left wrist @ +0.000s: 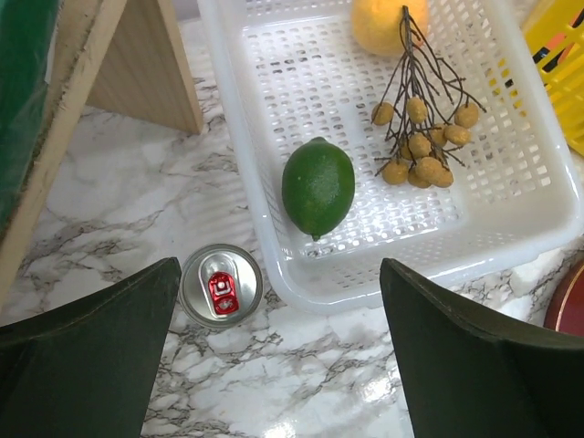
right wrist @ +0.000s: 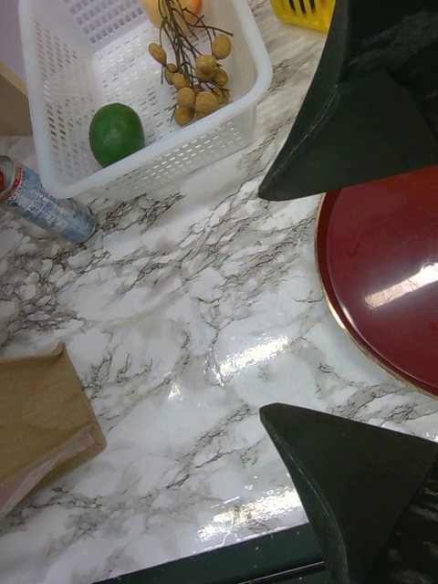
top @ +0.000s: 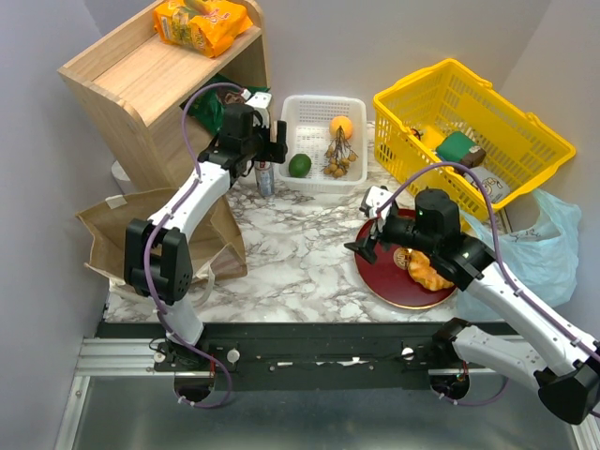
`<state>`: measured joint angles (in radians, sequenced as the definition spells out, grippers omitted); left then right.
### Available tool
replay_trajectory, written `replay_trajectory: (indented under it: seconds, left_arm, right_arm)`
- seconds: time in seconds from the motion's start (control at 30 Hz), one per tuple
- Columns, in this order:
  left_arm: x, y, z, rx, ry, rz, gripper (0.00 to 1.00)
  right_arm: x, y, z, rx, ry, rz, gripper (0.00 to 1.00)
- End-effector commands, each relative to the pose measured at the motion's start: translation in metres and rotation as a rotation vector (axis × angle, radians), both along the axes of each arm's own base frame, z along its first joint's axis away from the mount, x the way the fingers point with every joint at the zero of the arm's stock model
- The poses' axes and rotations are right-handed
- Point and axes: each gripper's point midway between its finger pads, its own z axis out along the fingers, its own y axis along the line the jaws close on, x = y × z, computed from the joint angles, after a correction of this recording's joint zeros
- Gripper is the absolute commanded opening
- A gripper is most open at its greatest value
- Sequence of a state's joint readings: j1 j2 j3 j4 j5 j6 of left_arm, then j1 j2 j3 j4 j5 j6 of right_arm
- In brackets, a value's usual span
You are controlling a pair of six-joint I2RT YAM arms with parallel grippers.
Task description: Untie the knot of the grocery bags and take out the mixed food
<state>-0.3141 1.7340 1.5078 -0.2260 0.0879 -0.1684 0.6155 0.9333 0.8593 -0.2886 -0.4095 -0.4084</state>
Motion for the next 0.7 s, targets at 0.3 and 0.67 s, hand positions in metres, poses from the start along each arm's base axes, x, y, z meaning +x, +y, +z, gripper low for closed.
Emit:
replay_trajectory:
  seconds: [0.3, 0.67]
  left_arm:
    - [-0.067, -0.042, 0.027, 0.055, -0.145, -0.382, 0.65]
    - [-0.107, -0.026, -0.099, 0.565, -0.074, -0.525, 0.0]
  right_arm:
    - [0.001, -0.014, 0.0, 0.01, -0.013, -0.041, 0.99]
    - [0.007, -0.015, 0.004, -0.007, -0.022, -0.05, 0.99]
